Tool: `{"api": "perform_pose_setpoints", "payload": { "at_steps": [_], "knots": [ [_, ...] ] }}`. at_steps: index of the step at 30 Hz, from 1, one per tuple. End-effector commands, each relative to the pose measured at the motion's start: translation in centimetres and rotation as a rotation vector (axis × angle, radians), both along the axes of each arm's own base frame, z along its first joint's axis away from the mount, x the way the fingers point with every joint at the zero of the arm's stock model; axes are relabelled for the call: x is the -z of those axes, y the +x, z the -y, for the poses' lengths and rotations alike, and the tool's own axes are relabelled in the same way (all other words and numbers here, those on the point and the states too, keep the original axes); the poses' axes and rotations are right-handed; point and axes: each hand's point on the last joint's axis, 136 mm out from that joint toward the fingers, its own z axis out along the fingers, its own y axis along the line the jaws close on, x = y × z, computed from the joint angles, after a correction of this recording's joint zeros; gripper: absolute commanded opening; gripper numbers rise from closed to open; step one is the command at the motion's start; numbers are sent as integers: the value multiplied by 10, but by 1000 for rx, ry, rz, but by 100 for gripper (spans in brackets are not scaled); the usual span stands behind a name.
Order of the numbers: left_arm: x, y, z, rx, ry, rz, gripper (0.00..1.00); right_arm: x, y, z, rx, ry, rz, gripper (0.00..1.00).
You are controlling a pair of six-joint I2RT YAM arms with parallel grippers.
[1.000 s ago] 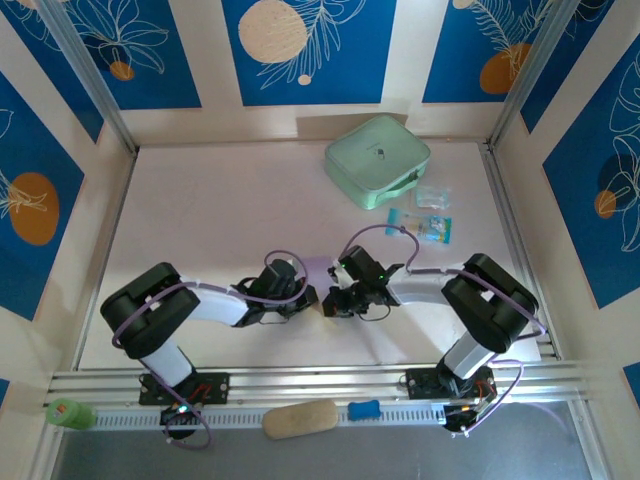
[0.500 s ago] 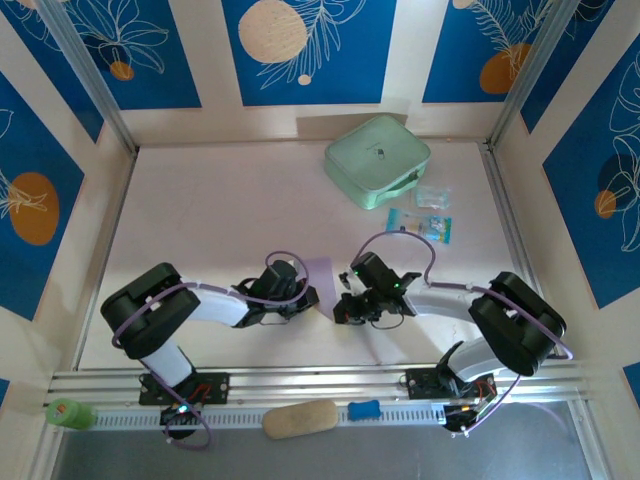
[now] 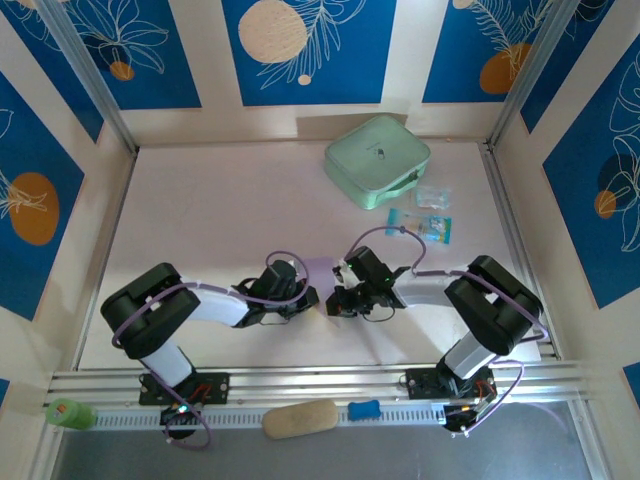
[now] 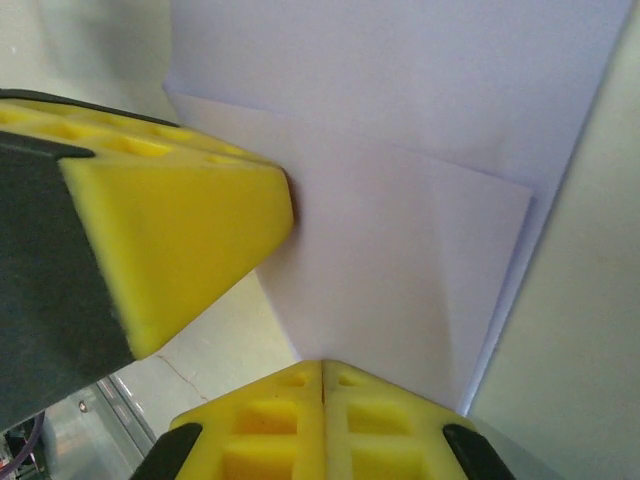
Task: Fold a paper plane with a square sheet of paper (pick it up from the middle)
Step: Third fold the triangle at the center of the table.
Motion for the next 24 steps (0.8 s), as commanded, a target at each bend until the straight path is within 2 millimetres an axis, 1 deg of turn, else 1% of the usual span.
{"api": "perform_pose_setpoints", "payload": {
  "at_steps": [1,3,5,7,8,9,13,16,19,21,24],
  "knots": [
    [-2,1,-5,35,38,33,6,25,-20,25,24,-90,-76,2],
    [-19,3,3,85,27,82,10,24,-18,24,26,-86,-74,1],
    [-32,4,4,123,48,116,11,25,-17,24,32,-92,-74,2],
    [-39,2,4,151,68,130,6,26,-16,25,41,-104,-79,1],
    [-39,0,4,157,65,124,1,26,-16,25,40,-102,-79,1],
    [-38,-1,4,158,59,114,0,26,-16,25,40,-102,-77,1],
    [-30,-9,13,156,7,66,0,25,-15,25,45,-102,-76,1],
    [-16,-11,17,150,-6,27,0,26,-15,26,47,-105,-78,1],
    [1,-9,12,112,14,0,0,27,-16,26,46,-107,-81,1],
    [12,-10,4,84,37,-23,0,28,-17,27,46,-112,-84,1],
    [21,-8,-10,43,62,-32,0,30,-17,29,47,-122,-87,1]
  ]
}}
